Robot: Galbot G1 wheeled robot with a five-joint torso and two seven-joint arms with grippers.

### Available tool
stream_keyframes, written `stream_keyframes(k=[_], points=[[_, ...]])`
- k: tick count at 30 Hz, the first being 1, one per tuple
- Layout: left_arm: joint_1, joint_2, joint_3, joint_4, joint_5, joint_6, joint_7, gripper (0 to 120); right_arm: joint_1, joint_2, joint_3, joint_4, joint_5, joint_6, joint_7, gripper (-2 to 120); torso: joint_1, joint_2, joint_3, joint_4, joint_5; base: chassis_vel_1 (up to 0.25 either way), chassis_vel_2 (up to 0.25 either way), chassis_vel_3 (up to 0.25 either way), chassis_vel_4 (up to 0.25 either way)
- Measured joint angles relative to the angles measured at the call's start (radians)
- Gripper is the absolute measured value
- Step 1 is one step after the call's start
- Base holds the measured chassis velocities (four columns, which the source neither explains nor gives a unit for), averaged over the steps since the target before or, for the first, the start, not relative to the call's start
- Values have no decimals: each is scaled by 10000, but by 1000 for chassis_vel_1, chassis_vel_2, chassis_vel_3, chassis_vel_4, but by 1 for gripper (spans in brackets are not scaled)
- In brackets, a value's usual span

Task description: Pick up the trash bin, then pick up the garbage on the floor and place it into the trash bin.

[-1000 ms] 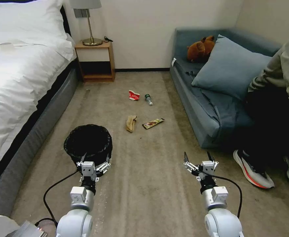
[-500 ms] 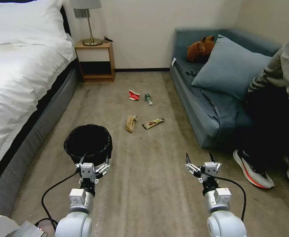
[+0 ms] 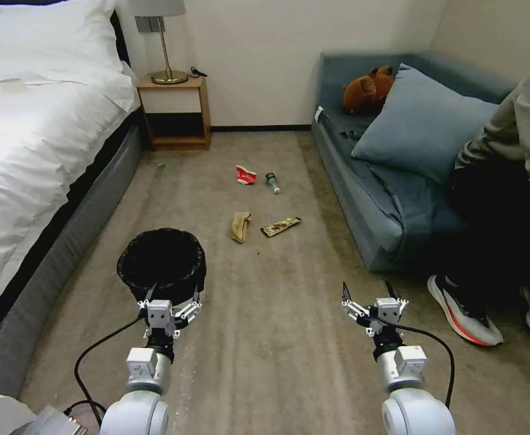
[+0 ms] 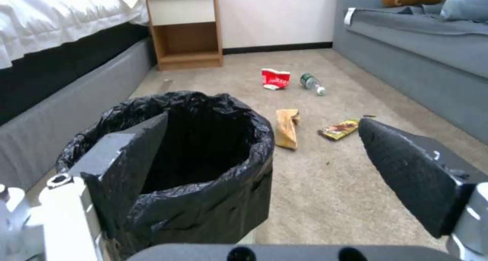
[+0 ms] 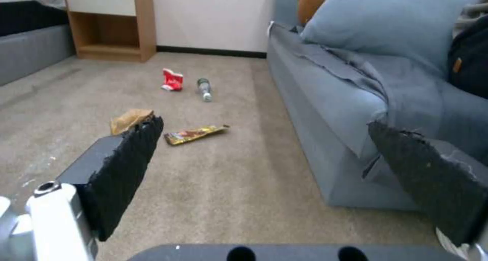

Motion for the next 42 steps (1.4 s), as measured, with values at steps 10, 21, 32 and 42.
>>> stream_keyframes(k=[10, 21, 32, 42], points=[[-428, 280, -887, -77, -502, 893, 281, 100, 630, -792, 1393, 485, 1207, -653, -427, 100, 0, 0, -1, 0, -15, 0, 0, 0, 0], [-1308, 929, -2754, -218, -1948, 2788, 1075, 100, 634, -811, 1290, 480, 1286, -823, -370, 100, 0, -2, 1, -2, 5, 0, 0, 0, 0], [-1089, 1075, -2878, -267, -1353, 2523, 2462, 100, 683, -881, 1168, -151, 1293, 348, -2232, 100, 0, -2, 1, 1, 0, 0, 0, 0, 0], [-1086, 912, -2847, -222, -1589, 2656, 1565, 99, 705, -817, 926, -624, 1074, 965, -1965, 100, 1, -1, 0, 0, 0, 0, 0, 0, 0]])
